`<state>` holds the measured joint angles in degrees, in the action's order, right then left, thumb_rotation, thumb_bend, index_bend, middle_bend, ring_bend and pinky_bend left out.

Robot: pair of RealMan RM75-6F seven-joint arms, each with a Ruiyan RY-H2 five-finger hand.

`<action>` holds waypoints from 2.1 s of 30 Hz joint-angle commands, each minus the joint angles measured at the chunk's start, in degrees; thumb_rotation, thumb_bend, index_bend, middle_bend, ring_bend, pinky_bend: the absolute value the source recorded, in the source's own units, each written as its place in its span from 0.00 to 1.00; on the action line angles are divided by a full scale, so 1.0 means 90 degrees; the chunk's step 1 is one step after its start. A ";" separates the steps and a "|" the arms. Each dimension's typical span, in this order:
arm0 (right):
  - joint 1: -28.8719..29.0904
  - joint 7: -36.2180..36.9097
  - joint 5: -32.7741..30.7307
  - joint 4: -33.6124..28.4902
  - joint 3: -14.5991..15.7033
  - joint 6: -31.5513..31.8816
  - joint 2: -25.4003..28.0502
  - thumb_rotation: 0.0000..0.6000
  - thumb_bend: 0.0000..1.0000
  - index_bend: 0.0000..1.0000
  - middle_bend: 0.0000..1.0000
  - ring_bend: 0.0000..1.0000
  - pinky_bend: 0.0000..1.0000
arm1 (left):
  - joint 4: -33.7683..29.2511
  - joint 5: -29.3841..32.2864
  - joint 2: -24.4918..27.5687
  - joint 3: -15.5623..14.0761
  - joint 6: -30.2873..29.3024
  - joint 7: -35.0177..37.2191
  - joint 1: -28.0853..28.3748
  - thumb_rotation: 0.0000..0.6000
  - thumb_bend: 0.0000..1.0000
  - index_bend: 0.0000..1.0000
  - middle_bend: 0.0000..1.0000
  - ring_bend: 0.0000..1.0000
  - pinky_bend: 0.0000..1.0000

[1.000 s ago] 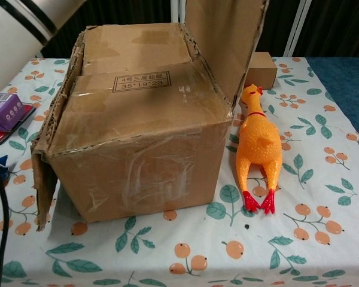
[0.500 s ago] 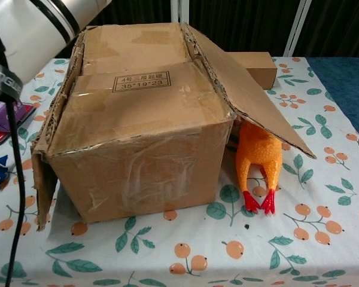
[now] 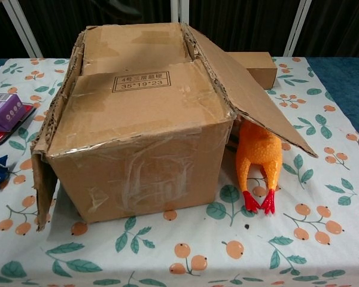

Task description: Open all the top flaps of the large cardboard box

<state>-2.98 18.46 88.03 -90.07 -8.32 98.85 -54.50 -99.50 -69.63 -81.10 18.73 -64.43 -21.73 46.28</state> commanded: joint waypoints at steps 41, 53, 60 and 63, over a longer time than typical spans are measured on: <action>-0.0013 -0.0008 -0.0083 0.0121 0.0046 -0.0072 -0.0066 1.00 0.06 0.00 0.00 0.00 0.00 | 0.2124 -0.1194 -0.1117 -0.0255 -0.1150 -0.1237 0.0194 1.00 0.22 0.03 0.00 0.03 0.18; -0.0112 -0.0097 0.0027 -0.0040 0.0051 0.0155 0.0140 1.00 0.08 0.00 0.00 0.00 0.00 | 0.4548 -0.0819 -0.1299 0.0405 -0.0518 -0.0570 0.0908 1.00 0.16 0.01 0.00 0.03 0.18; -0.0170 -0.0111 -0.0015 -0.0101 0.0043 0.0223 0.0185 1.00 0.09 0.00 0.00 0.00 0.00 | 0.6858 -0.0260 -0.2278 0.0558 0.0414 0.0058 0.1561 1.00 0.09 0.00 0.00 0.03 0.18; -0.0176 -0.0128 -0.0060 -0.0124 0.0026 0.0217 0.0197 1.00 0.09 0.00 0.00 0.00 0.00 | 0.7482 -0.0217 -0.2523 0.0578 0.0524 0.0284 0.1786 1.00 0.09 0.00 0.00 0.03 0.18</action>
<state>-4.55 17.33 87.50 -91.16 -8.07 100.82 -52.74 -38.69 -73.74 -99.72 22.90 -62.98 -22.76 58.89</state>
